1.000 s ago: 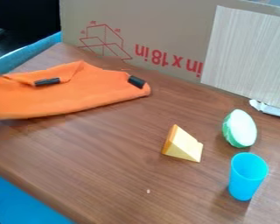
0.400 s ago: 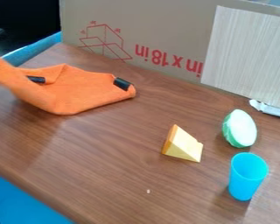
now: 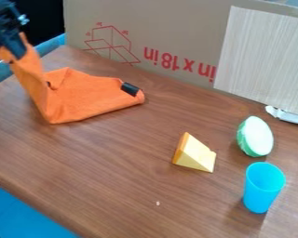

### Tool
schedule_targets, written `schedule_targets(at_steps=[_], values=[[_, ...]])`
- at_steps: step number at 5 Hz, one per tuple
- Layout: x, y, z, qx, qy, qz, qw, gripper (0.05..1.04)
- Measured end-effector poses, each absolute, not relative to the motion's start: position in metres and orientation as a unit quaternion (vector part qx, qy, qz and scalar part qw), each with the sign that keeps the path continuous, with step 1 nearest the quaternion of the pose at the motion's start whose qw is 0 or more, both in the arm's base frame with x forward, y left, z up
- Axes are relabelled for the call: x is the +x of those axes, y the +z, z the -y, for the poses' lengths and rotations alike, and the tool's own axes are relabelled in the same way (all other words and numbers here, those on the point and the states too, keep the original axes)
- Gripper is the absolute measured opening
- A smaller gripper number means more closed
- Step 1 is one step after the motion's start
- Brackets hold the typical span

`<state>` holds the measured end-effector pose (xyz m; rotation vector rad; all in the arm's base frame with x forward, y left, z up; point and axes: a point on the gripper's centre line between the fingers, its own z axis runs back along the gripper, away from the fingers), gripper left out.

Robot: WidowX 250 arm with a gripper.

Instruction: Fold the cloth from the bottom to the top

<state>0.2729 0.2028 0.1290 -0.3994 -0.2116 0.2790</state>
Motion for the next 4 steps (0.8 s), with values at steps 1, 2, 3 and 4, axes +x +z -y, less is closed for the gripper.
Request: schedule_targets(at_steps=[1,2,3,4], values=[[0.298,0.133,-0.183,-0.202,0.133,0.098,0.965,0.085],[0.321,0.137,-0.168,-0.206,0.131,0.098,0.965,0.085],[0.347,0.124,-0.148,-0.201,0.123,0.091,0.968,0.085],[0.36,0.103,-0.119,-0.193,0.109,0.088,0.971,0.085]])
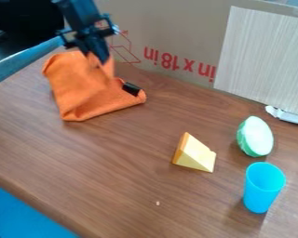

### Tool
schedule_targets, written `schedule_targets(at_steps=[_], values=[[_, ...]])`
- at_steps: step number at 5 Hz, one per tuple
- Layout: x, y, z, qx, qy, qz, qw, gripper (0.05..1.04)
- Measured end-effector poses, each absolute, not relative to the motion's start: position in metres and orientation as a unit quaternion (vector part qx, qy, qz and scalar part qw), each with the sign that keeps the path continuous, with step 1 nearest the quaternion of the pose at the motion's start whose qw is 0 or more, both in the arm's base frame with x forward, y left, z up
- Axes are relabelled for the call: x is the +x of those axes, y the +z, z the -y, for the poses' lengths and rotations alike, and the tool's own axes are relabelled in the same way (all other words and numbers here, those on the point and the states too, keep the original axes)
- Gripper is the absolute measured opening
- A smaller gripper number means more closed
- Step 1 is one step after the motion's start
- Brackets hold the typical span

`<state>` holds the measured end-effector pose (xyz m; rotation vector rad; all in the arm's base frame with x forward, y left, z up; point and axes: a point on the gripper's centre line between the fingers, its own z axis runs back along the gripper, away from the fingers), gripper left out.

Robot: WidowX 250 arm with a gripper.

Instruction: Fold the cloth from the bottom to the top

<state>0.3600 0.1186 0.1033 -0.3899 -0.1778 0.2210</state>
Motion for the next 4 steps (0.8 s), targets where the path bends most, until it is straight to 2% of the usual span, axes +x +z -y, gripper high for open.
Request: schedule_targets(at_steps=[1,3,4], values=[[0.375,0.077,-0.103,-0.191,0.109,0.078,0.972,0.085],[0.417,0.053,-0.119,-0.184,0.11,0.065,0.975,0.106],[0.427,0.046,-0.134,-0.169,0.135,0.065,0.974,0.276]])
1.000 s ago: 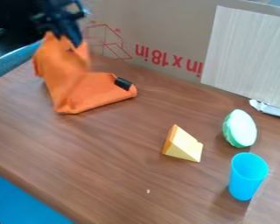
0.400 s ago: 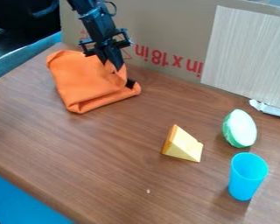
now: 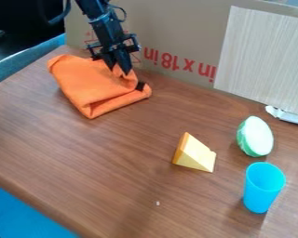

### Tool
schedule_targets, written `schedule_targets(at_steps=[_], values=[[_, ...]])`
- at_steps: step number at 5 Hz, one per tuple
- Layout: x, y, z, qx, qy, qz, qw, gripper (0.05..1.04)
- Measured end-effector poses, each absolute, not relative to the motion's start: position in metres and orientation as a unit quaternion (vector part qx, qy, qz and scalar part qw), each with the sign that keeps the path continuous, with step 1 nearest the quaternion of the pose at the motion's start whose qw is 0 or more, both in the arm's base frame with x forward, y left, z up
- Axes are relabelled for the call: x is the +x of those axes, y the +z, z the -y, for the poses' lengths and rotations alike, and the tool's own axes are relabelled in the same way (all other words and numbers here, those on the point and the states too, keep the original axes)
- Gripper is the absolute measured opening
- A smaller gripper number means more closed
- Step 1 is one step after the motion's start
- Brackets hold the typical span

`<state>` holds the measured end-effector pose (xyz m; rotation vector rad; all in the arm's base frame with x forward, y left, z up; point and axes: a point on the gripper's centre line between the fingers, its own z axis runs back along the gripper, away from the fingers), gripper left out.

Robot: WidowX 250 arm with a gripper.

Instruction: Fold the cloth from the bottom to the top

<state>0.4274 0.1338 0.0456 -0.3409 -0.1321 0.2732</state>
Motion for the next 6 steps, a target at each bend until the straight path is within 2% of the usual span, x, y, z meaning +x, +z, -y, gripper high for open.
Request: schedule_targets(at_steps=[2,3,4,5,6], values=[[0.422,0.057,-0.15,-0.183,0.129,0.047,0.973,0.837],[0.401,0.089,-0.143,-0.197,0.124,0.07,0.97,1.001],[0.385,0.121,-0.15,-0.207,0.124,0.099,0.965,1.001],[0.362,0.144,-0.16,-0.183,0.129,0.109,0.969,1.001],[0.315,0.14,-0.126,-0.094,0.122,0.053,0.987,1.0]])
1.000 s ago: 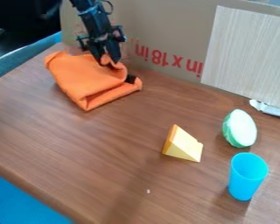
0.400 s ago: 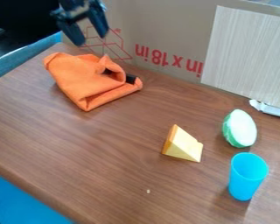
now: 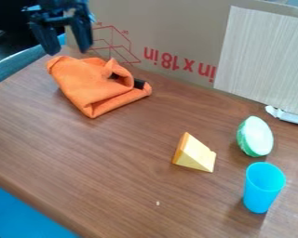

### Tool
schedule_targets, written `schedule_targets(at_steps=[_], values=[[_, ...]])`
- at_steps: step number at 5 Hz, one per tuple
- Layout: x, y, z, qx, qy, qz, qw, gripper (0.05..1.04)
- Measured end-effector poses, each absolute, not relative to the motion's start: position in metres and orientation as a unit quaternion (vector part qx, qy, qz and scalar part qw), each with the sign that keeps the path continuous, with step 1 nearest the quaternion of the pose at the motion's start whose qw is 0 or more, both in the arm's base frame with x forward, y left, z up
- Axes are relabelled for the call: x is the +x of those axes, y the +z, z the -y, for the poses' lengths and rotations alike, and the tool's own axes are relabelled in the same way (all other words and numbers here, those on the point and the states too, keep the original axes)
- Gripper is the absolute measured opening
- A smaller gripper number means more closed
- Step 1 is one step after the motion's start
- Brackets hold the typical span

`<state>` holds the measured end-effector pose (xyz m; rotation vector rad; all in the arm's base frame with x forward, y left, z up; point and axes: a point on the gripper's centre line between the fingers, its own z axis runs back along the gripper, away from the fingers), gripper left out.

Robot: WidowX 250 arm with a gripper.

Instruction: Fold the cloth from the bottom to the top

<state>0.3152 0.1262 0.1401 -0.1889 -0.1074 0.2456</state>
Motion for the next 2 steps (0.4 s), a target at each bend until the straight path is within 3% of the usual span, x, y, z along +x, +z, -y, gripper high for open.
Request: schedule_targets(at_steps=[1,2], values=[[0.2772,0.1175,-0.1233,-0.031,0.128,-0.023,0.991,1.0],[0.2763,0.1181,-0.1254,-0.03,0.133,-0.02,0.991,1.0]])
